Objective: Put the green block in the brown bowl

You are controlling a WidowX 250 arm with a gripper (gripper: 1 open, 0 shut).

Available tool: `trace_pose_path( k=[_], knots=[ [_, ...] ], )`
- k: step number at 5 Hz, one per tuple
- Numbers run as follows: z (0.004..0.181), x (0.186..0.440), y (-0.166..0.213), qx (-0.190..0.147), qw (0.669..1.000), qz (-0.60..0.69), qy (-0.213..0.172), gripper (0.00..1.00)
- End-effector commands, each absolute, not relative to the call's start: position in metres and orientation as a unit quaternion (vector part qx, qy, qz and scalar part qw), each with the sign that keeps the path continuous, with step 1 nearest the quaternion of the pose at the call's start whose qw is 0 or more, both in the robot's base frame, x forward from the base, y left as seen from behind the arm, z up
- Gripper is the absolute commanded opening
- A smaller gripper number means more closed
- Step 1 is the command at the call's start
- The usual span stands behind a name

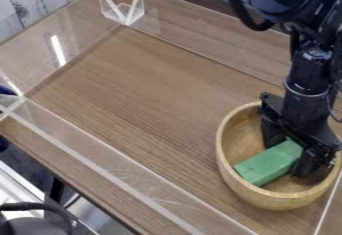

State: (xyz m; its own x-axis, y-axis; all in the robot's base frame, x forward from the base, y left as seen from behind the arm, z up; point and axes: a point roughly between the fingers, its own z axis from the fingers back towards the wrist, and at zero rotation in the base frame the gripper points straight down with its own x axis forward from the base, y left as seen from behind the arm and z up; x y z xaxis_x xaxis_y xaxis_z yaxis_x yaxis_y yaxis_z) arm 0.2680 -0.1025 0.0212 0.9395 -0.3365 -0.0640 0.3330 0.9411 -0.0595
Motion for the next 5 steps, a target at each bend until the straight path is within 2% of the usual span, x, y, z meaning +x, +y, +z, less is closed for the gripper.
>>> trace_pose_path(
  k=[1,2,3,5],
  knots=[
    [0.022,0.268,-0.087,-0.018,0.988,-0.148,0.040,1.00],
    [0.027,0.267,-0.080,-0.018,0.990,-0.136,0.037,1.00],
    [0.041,0.270,-0.073,-0.033,0.991,-0.132,0.018,1.00],
    [0.041,0.271,-0.074,-0.053,0.989,-0.141,0.016,1.00]
  ],
)
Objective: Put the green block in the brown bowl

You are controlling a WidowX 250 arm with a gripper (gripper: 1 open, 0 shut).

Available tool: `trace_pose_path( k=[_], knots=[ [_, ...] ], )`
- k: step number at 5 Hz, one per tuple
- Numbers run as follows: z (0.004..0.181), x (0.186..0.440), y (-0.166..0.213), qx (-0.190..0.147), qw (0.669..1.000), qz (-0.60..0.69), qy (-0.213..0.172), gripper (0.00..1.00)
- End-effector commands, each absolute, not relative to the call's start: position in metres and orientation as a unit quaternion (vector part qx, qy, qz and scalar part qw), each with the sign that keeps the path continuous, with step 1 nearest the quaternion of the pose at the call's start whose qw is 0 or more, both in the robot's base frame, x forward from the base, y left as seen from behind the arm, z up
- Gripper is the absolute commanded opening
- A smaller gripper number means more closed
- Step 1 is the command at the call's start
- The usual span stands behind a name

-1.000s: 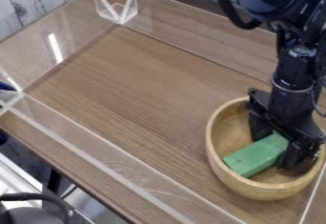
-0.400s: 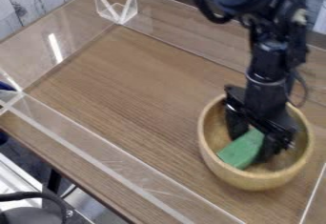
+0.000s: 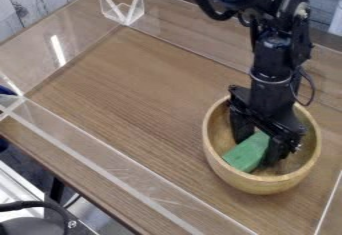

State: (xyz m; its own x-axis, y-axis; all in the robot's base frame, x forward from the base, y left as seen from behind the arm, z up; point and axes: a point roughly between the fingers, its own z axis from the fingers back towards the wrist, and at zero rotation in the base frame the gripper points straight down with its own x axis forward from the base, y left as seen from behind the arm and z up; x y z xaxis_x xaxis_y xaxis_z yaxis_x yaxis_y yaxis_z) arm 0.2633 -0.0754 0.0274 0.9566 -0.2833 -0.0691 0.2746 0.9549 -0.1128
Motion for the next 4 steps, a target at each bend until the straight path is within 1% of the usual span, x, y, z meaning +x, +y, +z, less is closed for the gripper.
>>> trace_pose_path(
  k=[1,2,4],
  knots=[
    [0.044,0.272,-0.077,-0.058,0.986,-0.154,0.010,1.00],
    [0.048,0.272,-0.080,-0.062,0.984,-0.166,0.005,1.00],
    [0.071,0.279,-0.081,-0.046,0.987,-0.150,-0.021,1.00]
  ],
)
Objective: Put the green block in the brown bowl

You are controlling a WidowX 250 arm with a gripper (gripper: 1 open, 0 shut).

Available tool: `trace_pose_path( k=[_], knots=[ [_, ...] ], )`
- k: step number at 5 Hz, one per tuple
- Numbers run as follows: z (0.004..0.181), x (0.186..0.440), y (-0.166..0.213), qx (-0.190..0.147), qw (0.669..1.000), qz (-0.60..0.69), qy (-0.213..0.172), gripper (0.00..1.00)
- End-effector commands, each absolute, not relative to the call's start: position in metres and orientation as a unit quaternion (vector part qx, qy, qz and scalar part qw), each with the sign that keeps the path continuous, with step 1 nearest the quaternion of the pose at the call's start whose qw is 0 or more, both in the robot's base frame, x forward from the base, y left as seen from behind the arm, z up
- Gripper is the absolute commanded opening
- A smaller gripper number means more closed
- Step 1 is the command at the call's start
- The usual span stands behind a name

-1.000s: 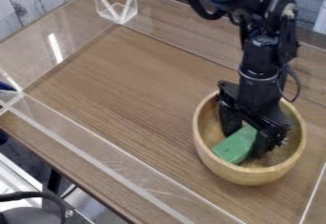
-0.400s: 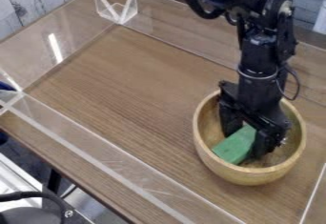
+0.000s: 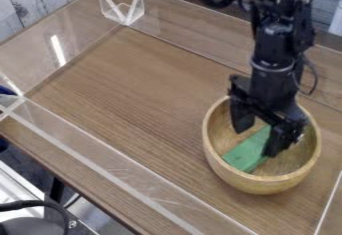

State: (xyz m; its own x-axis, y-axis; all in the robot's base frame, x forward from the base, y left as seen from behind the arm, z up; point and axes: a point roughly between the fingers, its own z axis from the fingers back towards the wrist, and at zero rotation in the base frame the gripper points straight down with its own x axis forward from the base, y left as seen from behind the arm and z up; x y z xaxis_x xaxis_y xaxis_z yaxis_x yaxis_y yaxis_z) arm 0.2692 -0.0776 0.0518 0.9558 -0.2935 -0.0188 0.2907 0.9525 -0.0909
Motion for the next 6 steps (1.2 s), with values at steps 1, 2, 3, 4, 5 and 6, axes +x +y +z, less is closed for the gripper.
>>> trace_pose_path(
  k=[1,2,3,4,5,6],
  knots=[
    [0.077,0.284,-0.087,-0.045,0.986,-0.159,-0.026,1.00],
    [0.074,0.288,-0.095,-0.046,0.984,-0.173,-0.024,1.00],
    [0.067,0.287,-0.096,-0.032,0.985,-0.165,-0.034,1.00],
    [0.060,0.286,-0.097,-0.020,0.986,-0.158,-0.042,1.00],
    [0.053,0.288,-0.100,-0.011,0.985,-0.164,-0.042,1.00],
    [0.052,0.291,-0.102,-0.001,0.985,-0.166,-0.045,1.00]
  ],
)
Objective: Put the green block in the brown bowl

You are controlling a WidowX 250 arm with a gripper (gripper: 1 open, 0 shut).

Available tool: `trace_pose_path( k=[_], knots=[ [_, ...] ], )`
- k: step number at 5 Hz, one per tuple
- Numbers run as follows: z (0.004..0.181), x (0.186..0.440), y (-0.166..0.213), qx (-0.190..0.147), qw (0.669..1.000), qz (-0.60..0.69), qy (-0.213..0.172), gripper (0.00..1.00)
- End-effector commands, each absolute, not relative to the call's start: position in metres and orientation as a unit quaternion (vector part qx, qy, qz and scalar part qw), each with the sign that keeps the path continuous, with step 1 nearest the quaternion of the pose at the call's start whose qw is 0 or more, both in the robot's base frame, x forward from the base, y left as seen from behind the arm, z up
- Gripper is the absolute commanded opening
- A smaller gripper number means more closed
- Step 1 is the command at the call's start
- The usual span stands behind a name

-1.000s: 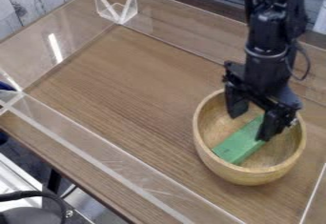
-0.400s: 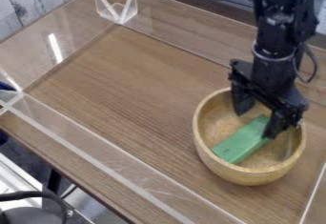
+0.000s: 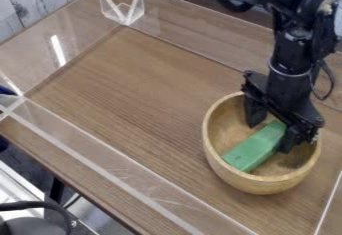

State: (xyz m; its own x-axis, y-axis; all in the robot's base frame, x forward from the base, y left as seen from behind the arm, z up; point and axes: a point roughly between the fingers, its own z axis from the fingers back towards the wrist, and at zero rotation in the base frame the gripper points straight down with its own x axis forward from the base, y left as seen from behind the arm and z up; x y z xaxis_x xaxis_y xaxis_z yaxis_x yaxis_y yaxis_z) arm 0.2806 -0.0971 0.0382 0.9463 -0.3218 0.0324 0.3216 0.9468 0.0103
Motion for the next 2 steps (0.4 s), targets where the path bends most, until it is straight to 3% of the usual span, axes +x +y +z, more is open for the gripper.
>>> trace_pose_path(
  k=[1,2],
  knots=[
    [0.0587,0.2904,-0.1016,-0.006,0.984,-0.167,-0.055,1.00],
    [0.0646,0.2895,-0.1014,-0.010,0.984,-0.168,-0.064,1.00]
  ],
)
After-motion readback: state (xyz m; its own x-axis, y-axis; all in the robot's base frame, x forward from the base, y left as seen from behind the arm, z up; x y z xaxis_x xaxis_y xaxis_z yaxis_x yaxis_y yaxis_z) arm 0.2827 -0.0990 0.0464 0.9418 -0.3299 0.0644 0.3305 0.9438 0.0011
